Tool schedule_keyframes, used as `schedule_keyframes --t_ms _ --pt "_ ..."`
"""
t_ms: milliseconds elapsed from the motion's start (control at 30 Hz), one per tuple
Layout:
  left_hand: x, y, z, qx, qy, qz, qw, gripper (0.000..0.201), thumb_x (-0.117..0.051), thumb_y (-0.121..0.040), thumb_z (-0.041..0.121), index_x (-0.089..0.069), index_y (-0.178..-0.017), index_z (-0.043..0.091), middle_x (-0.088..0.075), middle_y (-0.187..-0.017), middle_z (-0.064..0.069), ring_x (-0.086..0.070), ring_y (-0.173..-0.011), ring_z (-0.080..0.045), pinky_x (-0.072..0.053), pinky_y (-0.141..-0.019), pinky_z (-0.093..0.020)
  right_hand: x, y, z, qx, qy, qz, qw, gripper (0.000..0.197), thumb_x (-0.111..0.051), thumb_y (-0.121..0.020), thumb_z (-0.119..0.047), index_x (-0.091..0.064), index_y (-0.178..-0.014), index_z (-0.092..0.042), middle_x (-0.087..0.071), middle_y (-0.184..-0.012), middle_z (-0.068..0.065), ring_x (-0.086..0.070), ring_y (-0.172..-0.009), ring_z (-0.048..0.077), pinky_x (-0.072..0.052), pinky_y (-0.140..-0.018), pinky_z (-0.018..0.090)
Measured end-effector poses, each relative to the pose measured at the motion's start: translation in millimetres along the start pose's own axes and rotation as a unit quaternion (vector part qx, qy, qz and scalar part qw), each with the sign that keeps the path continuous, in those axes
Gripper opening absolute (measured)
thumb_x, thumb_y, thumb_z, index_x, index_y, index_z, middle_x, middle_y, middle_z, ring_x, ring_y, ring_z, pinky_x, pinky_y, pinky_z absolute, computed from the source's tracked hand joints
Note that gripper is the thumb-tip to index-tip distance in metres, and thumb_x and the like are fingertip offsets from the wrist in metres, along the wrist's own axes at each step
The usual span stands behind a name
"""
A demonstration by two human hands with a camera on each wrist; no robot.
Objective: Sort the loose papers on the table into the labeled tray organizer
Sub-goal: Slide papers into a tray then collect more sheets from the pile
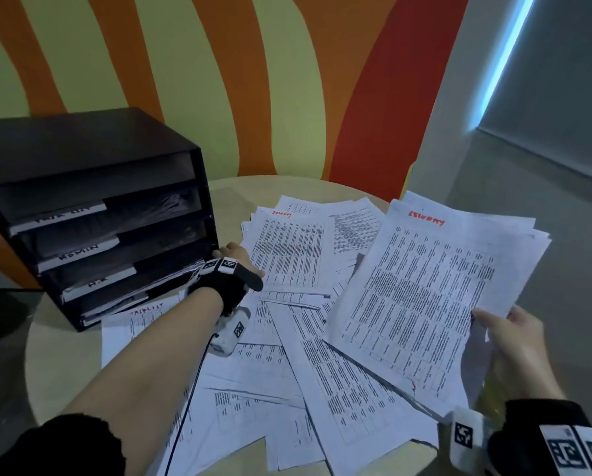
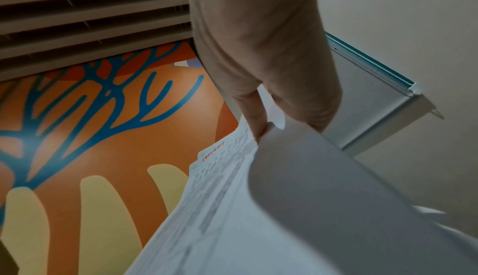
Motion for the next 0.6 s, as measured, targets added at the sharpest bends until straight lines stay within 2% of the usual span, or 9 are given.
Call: schedule_keyframes --t_ms 133,200,300,367,400,433,500,533,600 --pt "3 0 1 -0.014 -0.008 -0.015 1.000 0.068 -0.074 -0.078 0.041 -0.044 -0.122 -0.001 -0.041 -0.130 -0.016 -0.037 -0.124 -0.035 -0.041 -0.094 -0.040 -2 -1 3 -0.008 -0.001 0.008 1.000 0.018 -0.058 -0.087 0.003 -0.065 -0.093 -0.012 -0.068 -0.089 0.010 -0.064 -0.084 0.032 -0.050 -0.083 0.048" --pt "5 2 1 -0.015 -0.008 -0.014 1.000 0.061 -0.074 -0.078 0.036 -0.048 -0.118 -0.001 -0.044 -0.128 -0.016 -0.041 -0.121 -0.035 -0.042 -0.092 -0.040 -3 0 5 -0.009 -0.001 0.011 1.000 0.019 -0.058 -0.087 0.003 -0.066 -0.096 -0.011 -0.068 -0.088 0.008 -0.064 -0.083 0.031 -0.050 -0.082 0.045" --pt "9 8 8 -0.012 -0.004 -0.007 1.000 0.046 -0.066 -0.087 0.020 -0.042 -0.119 -0.002 -0.043 -0.123 -0.019 -0.044 -0.124 -0.035 -0.042 -0.091 -0.037 -3 0 5 -0.005 -0.003 0.009 1.000 0.023 -0.057 -0.088 0.004 -0.065 -0.105 -0.007 -0.067 -0.085 0.006 -0.063 -0.081 0.030 -0.049 -0.080 0.042" --pt "9 13 13 0.008 0.007 0.009 1.000 0.055 -0.062 -0.089 0.009 -0.032 -0.132 -0.006 -0.035 -0.135 -0.025 -0.045 -0.124 -0.038 -0.043 -0.095 -0.038 -3 1 5 -0.004 -0.003 0.007 1.000 0.021 -0.057 -0.088 0.004 -0.065 -0.102 -0.010 -0.067 -0.086 0.007 -0.063 -0.083 0.031 -0.049 -0.082 0.045" --pt "9 12 14 0.010 0.019 0.023 1.000 0.055 -0.061 -0.088 0.005 -0.031 -0.133 -0.006 -0.035 -0.135 -0.026 -0.050 -0.119 -0.038 -0.045 -0.092 -0.037 -2 0 6 -0.006 -0.003 0.007 1.000 0.021 -0.057 -0.088 0.004 -0.065 -0.101 -0.011 -0.067 -0.087 0.007 -0.063 -0.084 0.031 -0.049 -0.084 0.046" --pt "9 12 13 -0.001 0.038 0.027 0.999 0.045 -0.061 -0.086 0.002 -0.039 -0.125 -0.005 -0.042 -0.128 -0.025 -0.055 -0.111 -0.037 -0.047 -0.085 -0.036 -2 -2 7 -0.008 -0.001 0.009 1.000 0.021 -0.058 -0.087 0.003 -0.065 -0.100 -0.012 -0.067 -0.087 0.007 -0.063 -0.085 0.032 -0.049 -0.084 0.047" --pt "12 14 9 -0.030 0.070 0.004 0.997 0.010 -0.060 -0.085 0.001 -0.053 -0.093 0.002 -0.056 -0.097 -0.015 -0.061 -0.091 -0.032 -0.046 -0.066 -0.032 0 -3 8 -0.009 0.006 0.007 1.000 0.017 -0.059 -0.086 0.002 -0.065 -0.092 -0.013 -0.068 -0.089 0.010 -0.064 -0.086 0.034 -0.049 -0.085 0.047" --pt "12 12 4 -0.040 0.081 -0.013 0.996 0.008 -0.061 -0.084 0.003 -0.053 -0.086 0.005 -0.057 -0.088 -0.011 -0.062 -0.088 -0.030 -0.045 -0.062 -0.029 1 -3 8 -0.011 0.010 0.006 1.000 0.016 -0.059 -0.086 0.002 -0.065 -0.088 -0.013 -0.068 -0.089 0.011 -0.064 -0.086 0.034 -0.049 -0.084 0.047" --pt "14 17 -4 -0.043 0.112 -0.053 0.991 0.028 -0.070 -0.083 0.008 -0.053 -0.105 0.006 -0.061 -0.094 -0.010 -0.061 -0.094 -0.029 -0.045 -0.068 -0.029 3 -3 8 -0.017 0.013 0.006 1.000 0.016 -0.059 -0.087 0.002 -0.063 -0.084 -0.013 -0.067 -0.087 0.012 -0.064 -0.082 0.033 -0.049 -0.082 0.046"
Point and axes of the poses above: each hand's wrist, its own y-axis away from the middle knuckle, its own x-axis out of the back of the hand, z = x × y, the point moved 1 cm from there along -y, towards the middle knuckle
